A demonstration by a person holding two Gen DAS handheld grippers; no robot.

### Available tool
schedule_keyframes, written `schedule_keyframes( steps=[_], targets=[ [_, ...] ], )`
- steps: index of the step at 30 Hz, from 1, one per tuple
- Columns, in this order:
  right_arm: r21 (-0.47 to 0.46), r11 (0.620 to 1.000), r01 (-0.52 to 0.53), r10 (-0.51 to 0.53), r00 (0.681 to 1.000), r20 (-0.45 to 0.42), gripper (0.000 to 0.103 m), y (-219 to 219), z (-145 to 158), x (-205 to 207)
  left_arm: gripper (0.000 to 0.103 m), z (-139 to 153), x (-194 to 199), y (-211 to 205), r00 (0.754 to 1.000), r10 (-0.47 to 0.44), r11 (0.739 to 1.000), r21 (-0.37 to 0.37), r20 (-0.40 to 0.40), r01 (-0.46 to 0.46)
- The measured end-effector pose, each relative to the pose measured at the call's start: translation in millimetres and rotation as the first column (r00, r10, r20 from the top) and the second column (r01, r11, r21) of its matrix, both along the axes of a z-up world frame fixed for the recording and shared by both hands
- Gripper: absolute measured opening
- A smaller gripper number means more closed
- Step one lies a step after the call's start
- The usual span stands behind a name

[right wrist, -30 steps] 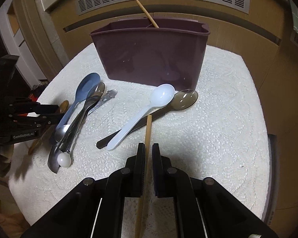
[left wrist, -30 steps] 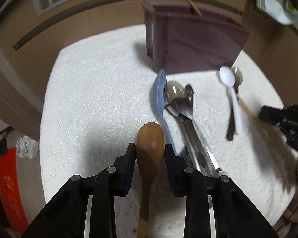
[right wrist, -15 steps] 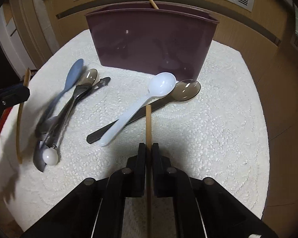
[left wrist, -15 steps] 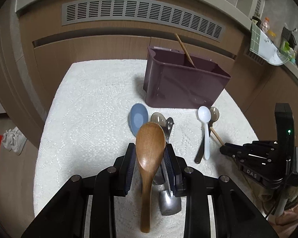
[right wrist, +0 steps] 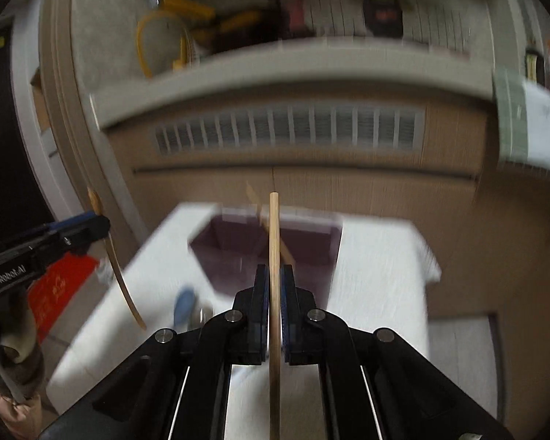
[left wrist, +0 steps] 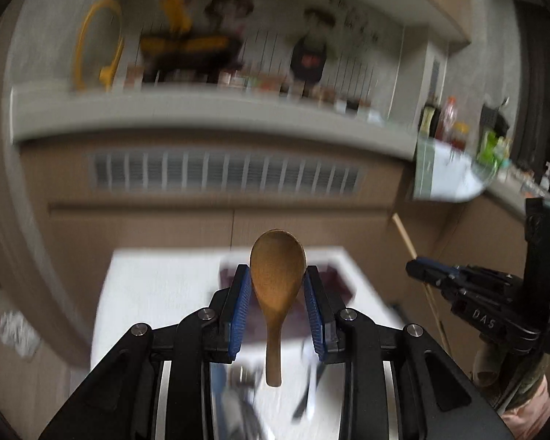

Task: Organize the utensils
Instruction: 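Lift the chopstick with the right tool while the left tool grasps and lifts the wooden spoon, then drop the chopstick and the wooden spoon into the caddy with both tools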

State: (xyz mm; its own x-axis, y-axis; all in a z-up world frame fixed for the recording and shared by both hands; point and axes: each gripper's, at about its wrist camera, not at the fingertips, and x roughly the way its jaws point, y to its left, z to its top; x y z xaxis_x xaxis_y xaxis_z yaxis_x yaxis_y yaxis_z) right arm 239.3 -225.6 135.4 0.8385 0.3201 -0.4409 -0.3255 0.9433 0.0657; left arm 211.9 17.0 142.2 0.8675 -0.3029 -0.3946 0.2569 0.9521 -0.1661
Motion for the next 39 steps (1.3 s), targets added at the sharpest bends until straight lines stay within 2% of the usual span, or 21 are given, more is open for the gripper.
schedule_keyframes(
  steps=[3, 4, 6, 10, 16, 22, 27, 33, 36, 39],
  targets=[
    [0.051, 0.999, -0.001, -0.006, 0.989, 0.150, 0.006, -4, 43, 14, 0.031, 30, 25, -6, 0.998, -0.018, 1.000, -0.021, 0.064, 0.019],
    [0.070, 0.997, -0.014, 0.001, 0.985, 0.175, 0.006, -5, 51, 18, 0.031, 34, 33, -8, 0.997, -0.019, 1.000, -0.024, 0.078, 0.020],
    [0.114, 0.993, -0.039, 0.014, 0.978, 0.210, 0.006, -5, 61, 34, 0.031, 38, 50, -9, 0.996, -0.016, 1.000, -0.025, 0.086, 0.018],
    [0.143, 0.987, -0.076, 0.042, 0.973, 0.226, 0.006, 3, 56, 61, 0.031, 24, 88, -8, 0.999, -0.037, 0.998, -0.048, 0.032, 0.039],
    [0.116, 0.991, -0.062, 0.039, 0.980, 0.195, 0.006, 21, 24, 101, 0.031, -13, 133, -4, 0.997, -0.041, 0.996, -0.079, -0.061, 0.036],
    [0.077, 0.996, -0.049, 0.037, 0.988, 0.149, 0.006, 31, -13, 139, 0.031, -43, 162, -9, 0.991, -0.060, 0.995, -0.082, -0.124, 0.050],
    [0.058, 0.996, -0.061, 0.056, 0.994, 0.096, 0.006, 32, -44, 155, 0.031, -65, 170, -16, 0.984, -0.073, 0.996, -0.067, -0.164, 0.063],
    [0.022, 0.998, -0.063, 0.063, 0.997, 0.037, 0.006, 29, -76, 153, 0.032, -94, 169, -19, 0.970, -0.072, 0.996, -0.067, -0.231, 0.058],
    [0.031, 0.996, -0.079, 0.079, 0.997, 0.020, 0.006, 24, -80, 147, 0.032, -102, 167, -18, 0.964, -0.068, 0.996, -0.073, -0.256, 0.051],
    [-0.001, 0.998, -0.062, 0.062, 0.998, 0.015, 0.006, 27, -75, 145, 0.032, -102, 162, -15, 0.962, -0.068, 0.996, -0.079, -0.265, 0.049]
  ],
)
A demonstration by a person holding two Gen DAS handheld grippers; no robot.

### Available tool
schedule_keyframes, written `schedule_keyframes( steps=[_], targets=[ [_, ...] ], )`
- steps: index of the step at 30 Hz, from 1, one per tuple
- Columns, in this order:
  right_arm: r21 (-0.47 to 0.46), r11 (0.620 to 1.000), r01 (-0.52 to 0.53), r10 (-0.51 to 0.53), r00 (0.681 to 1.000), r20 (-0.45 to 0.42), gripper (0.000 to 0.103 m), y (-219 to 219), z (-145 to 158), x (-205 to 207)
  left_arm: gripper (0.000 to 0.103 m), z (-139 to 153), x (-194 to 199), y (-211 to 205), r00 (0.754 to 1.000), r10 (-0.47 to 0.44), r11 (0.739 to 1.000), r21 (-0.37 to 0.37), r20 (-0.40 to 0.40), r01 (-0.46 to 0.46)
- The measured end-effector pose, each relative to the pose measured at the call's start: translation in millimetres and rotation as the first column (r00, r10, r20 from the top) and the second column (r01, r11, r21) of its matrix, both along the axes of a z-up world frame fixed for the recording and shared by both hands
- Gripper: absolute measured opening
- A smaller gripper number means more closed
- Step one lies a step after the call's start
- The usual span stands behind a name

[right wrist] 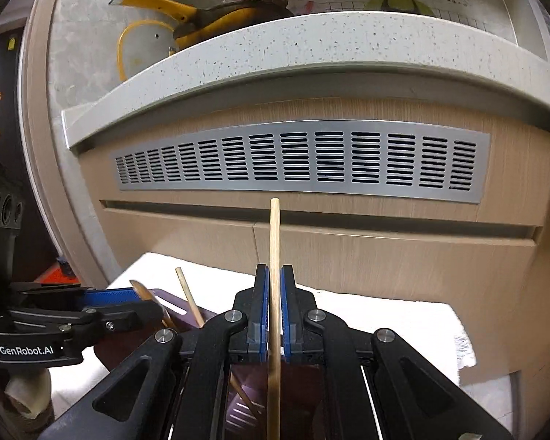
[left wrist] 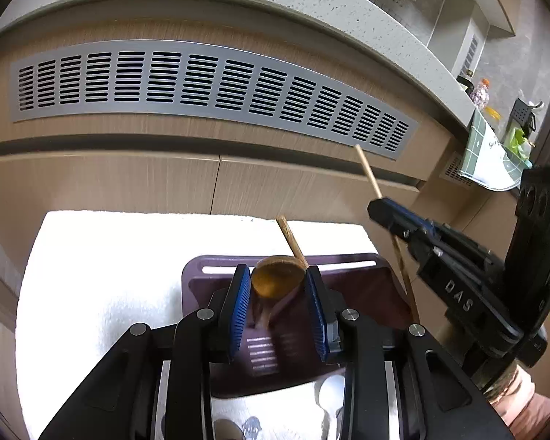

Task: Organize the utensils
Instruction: 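Drop the chopstick and the wooden spoon into the caddy with both tools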

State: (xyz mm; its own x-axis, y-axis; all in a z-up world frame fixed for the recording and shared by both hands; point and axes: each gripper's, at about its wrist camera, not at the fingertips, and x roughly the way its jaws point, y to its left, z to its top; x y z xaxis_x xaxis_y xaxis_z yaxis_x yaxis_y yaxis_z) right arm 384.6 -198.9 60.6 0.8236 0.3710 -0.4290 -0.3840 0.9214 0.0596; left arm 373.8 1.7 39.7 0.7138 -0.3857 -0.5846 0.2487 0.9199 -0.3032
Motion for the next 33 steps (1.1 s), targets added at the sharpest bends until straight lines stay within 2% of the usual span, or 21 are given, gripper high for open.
schedule_keyframes(
  steps=[2, 4, 5, 10, 14, 18, 24, 27, 30, 32, 33],
  targets=[
    [0.013, 1.000, -0.013, 0.013, 1.000, 0.007, 0.006, 1, 10, -3, 0.033, 4, -6, 1, 1.000, 0.003, 1.000, -0.001, 0.012, -0.003],
    [0.029, 1.000, -0.013, 0.011, 0.999, 0.052, 0.006, 1, 24, -9, 0.044, 8, -10, 4, 1.000, 0.006, 1.000, -0.001, 0.023, -0.006],
    [0.038, 0.999, -0.015, 0.012, 0.997, 0.080, 0.006, 1, 33, -12, 0.045, 10, -14, 6, 0.999, 0.013, 1.000, -0.002, 0.031, -0.013],
    [0.053, 0.998, -0.023, 0.013, 0.984, 0.177, 0.006, 9, 62, -16, 0.045, 16, -30, 16, 0.998, 0.030, 0.999, -0.018, 0.051, -0.030],
    [0.013, 0.999, -0.050, 0.046, 0.974, 0.223, 0.006, 28, 65, -7, 0.048, 16, -42, 26, 0.998, 0.039, 0.999, -0.016, 0.050, -0.038],
    [-0.014, 0.996, -0.086, 0.087, 0.970, 0.227, 0.006, 31, 49, -6, 0.049, 12, -51, 34, 0.997, 0.052, 0.999, -0.012, 0.049, -0.051],
    [-0.038, 0.996, -0.077, 0.081, 0.989, 0.123, 0.009, 14, 31, -20, 0.052, 1, -56, 38, 0.998, 0.051, 0.999, -0.008, 0.020, -0.051],
    [-0.068, 0.996, -0.051, 0.056, 0.996, 0.070, 0.019, 3, 22, -33, 0.052, -7, -60, 41, 0.998, 0.063, 0.998, -0.005, -0.006, -0.063],
    [-0.106, 0.994, -0.037, 0.038, 0.999, 0.012, 0.036, -6, 12, -59, 0.056, -18, -69, 44, 0.996, 0.083, 0.997, 0.007, -0.036, -0.082],
    [-0.123, 0.992, -0.022, 0.019, 1.000, -0.025, 0.055, -9, 4, -75, 0.056, -30, -78, 46, 0.993, 0.102, 0.994, 0.031, -0.062, -0.100],
    [-0.141, 0.990, -0.010, 0.003, 0.999, -0.051, 0.060, -10, -3, -87, 0.056, -36, -82, 47, 0.990, 0.117, 0.992, 0.051, -0.075, -0.113]
  ],
)
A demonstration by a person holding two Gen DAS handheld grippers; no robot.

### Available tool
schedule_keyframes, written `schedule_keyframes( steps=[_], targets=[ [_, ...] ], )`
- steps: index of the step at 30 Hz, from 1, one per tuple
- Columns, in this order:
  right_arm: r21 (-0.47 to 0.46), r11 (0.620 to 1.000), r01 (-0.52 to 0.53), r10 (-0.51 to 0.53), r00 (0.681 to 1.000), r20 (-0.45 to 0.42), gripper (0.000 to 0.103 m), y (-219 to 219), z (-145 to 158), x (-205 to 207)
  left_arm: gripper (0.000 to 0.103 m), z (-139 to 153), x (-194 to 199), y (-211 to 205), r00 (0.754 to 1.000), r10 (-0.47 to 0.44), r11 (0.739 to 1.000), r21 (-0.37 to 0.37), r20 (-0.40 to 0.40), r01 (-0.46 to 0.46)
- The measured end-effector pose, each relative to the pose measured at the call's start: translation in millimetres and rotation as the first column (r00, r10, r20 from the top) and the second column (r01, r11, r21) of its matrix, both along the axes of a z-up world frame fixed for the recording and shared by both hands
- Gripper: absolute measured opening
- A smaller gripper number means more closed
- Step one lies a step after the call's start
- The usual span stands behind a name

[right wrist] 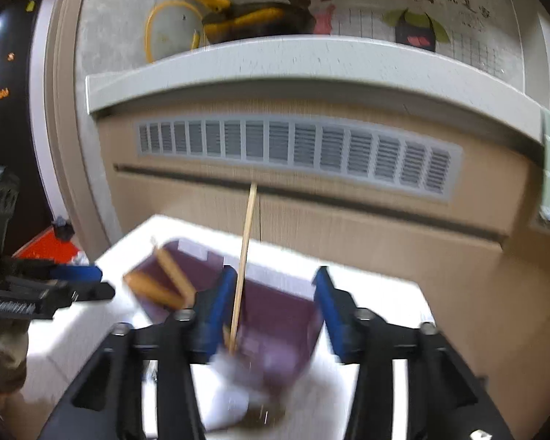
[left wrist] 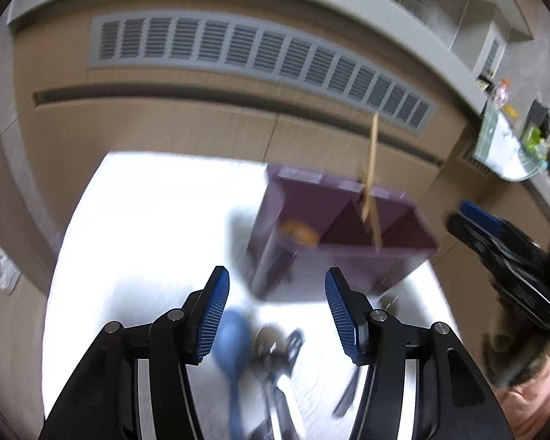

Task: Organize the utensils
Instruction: 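Drop the chopstick and the wooden spoon into the caddy with both tools, then lower the right tool toward the spoons while the left tool moves over the metal spoons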

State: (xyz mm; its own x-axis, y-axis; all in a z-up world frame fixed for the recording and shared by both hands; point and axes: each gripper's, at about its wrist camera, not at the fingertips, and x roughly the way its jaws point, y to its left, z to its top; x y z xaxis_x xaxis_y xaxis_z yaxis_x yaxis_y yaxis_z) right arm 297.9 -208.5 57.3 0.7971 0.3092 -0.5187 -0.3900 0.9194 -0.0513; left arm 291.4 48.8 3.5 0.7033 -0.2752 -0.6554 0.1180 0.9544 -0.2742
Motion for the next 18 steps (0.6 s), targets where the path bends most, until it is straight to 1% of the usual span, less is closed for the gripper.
schedule_keyframes(
  steps=[1, 2, 3, 6, 7, 8, 10, 11, 13, 15, 18],
  targets=[
    [-0.015, 1.000, 0.010, -0.010, 1.000, -0.018, 0.068, 0, -6, -7, 0.056, -7, -5, 0, 1.000, 0.015, 1.000, 0.026, -0.013, -0.014],
    [-0.038, 0.999, 0.025, -0.027, 0.999, -0.040, 0.072, 2, -15, -15, 0.056, -13, -10, 1, 0.999, 0.026, 0.998, 0.051, -0.022, -0.025],
    [-0.074, 0.996, 0.049, -0.054, 0.996, -0.069, 0.074, 6, -26, -22, 0.056, -18, -15, 1, 0.999, 0.034, 0.997, 0.069, -0.030, -0.032],
    [-0.154, 0.984, 0.092, -0.113, 0.984, -0.135, 0.073, 21, -56, -28, 0.056, -33, -34, 6, 0.997, 0.059, 0.993, 0.108, -0.050, -0.054],
    [-0.166, 0.980, 0.106, -0.132, 0.979, -0.155, 0.073, 25, -64, -27, 0.056, -36, -41, 8, 0.996, 0.071, 0.991, 0.118, -0.054, -0.064],
    [-0.167, 0.978, 0.123, -0.153, 0.971, -0.183, 0.073, 30, -72, -24, 0.057, -39, -47, 10, 0.995, 0.080, 0.989, 0.125, -0.057, -0.072],
    [-0.144, 0.978, 0.154, -0.184, 0.955, -0.232, 0.073, 36, -84, -17, 0.066, -44, -59, 15, 0.994, 0.094, 0.987, 0.137, -0.059, -0.085],
    [-0.137, 0.975, 0.174, -0.204, 0.948, -0.244, 0.072, 40, -88, -14, 0.067, -46, -64, 18, 0.993, 0.099, 0.986, 0.138, -0.059, -0.090],
    [-0.152, 0.957, 0.246, -0.277, 0.929, -0.244, 0.072, 47, -97, -4, 0.068, -50, -74, 23, 0.992, 0.106, 0.986, 0.134, -0.065, -0.097],
    [-0.174, 0.932, 0.317, -0.354, 0.898, -0.260, 0.072, 50, -106, 7, 0.068, -56, -82, 32, 0.991, 0.112, 0.987, 0.121, -0.076, -0.102],
    [-0.195, 0.915, 0.354, -0.396, 0.882, -0.257, 0.072, 50, -115, 13, 0.069, -63, -87, 40, 0.988, 0.123, 0.987, 0.113, -0.099, -0.111]
  ],
)
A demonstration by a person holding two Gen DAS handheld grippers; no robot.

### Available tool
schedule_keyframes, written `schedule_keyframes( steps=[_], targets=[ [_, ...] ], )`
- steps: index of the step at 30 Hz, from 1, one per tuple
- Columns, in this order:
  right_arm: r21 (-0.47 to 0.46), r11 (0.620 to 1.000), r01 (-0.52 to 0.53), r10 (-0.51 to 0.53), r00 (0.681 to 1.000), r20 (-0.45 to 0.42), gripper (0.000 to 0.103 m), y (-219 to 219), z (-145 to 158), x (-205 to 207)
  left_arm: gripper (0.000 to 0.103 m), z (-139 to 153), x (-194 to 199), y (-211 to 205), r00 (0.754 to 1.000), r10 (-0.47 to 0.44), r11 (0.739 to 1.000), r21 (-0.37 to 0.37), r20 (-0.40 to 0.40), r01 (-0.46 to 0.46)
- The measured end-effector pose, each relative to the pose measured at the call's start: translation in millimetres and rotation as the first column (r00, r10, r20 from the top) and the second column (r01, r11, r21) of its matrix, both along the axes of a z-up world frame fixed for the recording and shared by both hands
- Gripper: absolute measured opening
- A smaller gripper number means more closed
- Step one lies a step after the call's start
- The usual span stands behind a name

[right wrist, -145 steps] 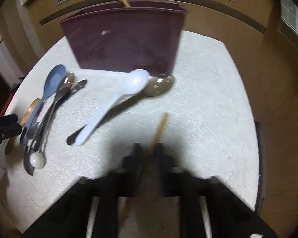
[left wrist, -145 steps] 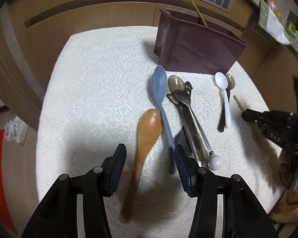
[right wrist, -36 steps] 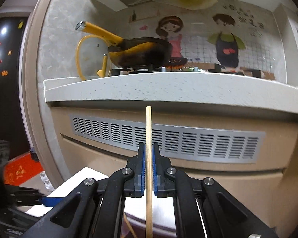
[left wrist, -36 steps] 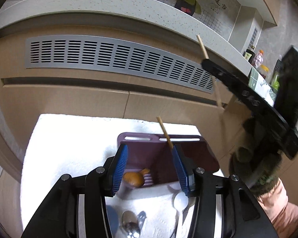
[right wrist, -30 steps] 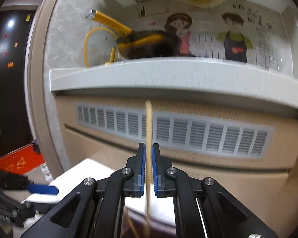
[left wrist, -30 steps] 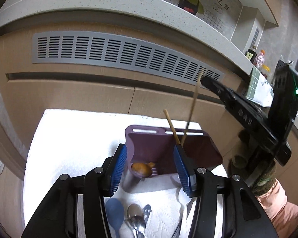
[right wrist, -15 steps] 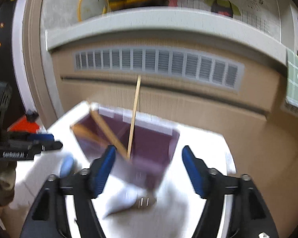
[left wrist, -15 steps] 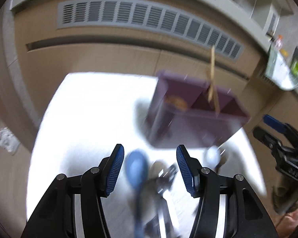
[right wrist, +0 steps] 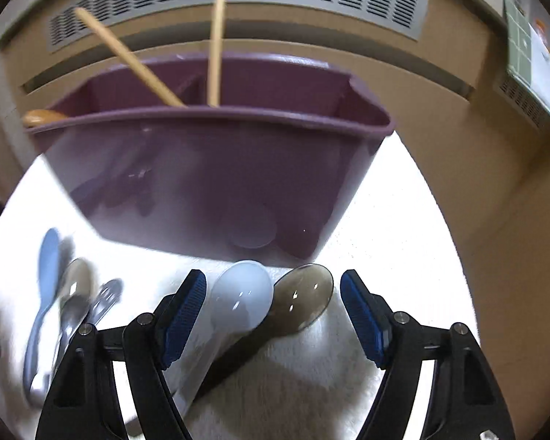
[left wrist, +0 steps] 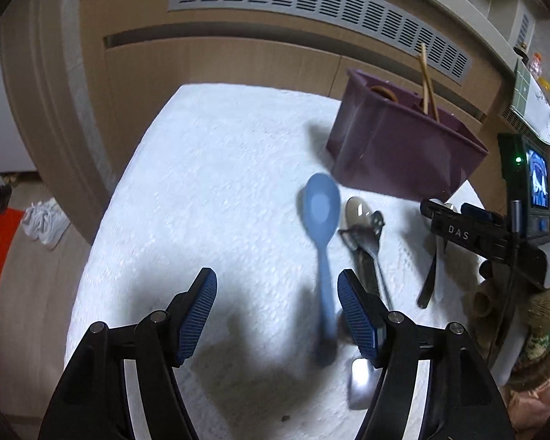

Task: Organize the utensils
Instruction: 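Lower the right tool toward the spoons while the left tool moves over the metal spoons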

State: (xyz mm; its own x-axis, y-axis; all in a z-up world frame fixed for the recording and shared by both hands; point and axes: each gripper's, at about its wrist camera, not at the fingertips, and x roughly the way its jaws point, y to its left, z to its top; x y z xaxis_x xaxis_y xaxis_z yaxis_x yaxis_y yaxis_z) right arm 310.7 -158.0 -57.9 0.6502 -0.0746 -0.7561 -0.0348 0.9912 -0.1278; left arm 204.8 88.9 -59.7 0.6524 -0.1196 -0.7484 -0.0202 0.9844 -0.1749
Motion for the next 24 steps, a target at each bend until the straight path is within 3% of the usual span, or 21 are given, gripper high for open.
schedule_keyframes(
  steps=[1, 3, 6, 14, 18, 21, 24],
  targets=[
    [0.009, 1.000, -0.007, 0.008, 1.000, -0.013, 0.071, -1, -2, 0, 0.069, -1, 0, 1, 1.000, 0.003, 1.000, -0.005, -0.006, -0.003],
    [0.063, 0.996, -0.062, 0.064, 0.997, -0.034, 0.050, -3, -3, -5, 0.069, -4, 2, 4, 1.000, 0.004, 1.000, -0.018, -0.016, -0.004],
    [0.062, 0.986, -0.153, 0.155, 0.987, -0.030, 0.036, 1, 0, -22, 0.069, -6, 4, 2, 1.000, -0.011, 0.999, -0.033, -0.028, 0.010],
    [0.118, 0.927, -0.356, 0.364, 0.930, -0.055, 0.036, -4, 1, -82, 0.069, -9, 17, -24, 0.994, -0.087, 0.995, -0.053, -0.064, 0.083],
    [0.109, 0.931, -0.348, 0.354, 0.934, -0.043, 0.036, -17, 1, -99, 0.069, -4, 27, -42, 0.983, -0.176, 0.981, -0.094, -0.054, 0.171],
    [0.124, 0.935, -0.331, 0.338, 0.940, -0.037, 0.038, -39, -2, -98, 0.059, -1, 41, -58, 0.972, -0.227, 0.971, -0.097, -0.067, 0.220],
    [0.139, 0.941, -0.308, 0.316, 0.948, -0.034, 0.053, -47, -3, -105, 0.056, -1, 57, -75, 0.965, -0.240, 0.971, -0.041, -0.101, 0.237]
  ],
)
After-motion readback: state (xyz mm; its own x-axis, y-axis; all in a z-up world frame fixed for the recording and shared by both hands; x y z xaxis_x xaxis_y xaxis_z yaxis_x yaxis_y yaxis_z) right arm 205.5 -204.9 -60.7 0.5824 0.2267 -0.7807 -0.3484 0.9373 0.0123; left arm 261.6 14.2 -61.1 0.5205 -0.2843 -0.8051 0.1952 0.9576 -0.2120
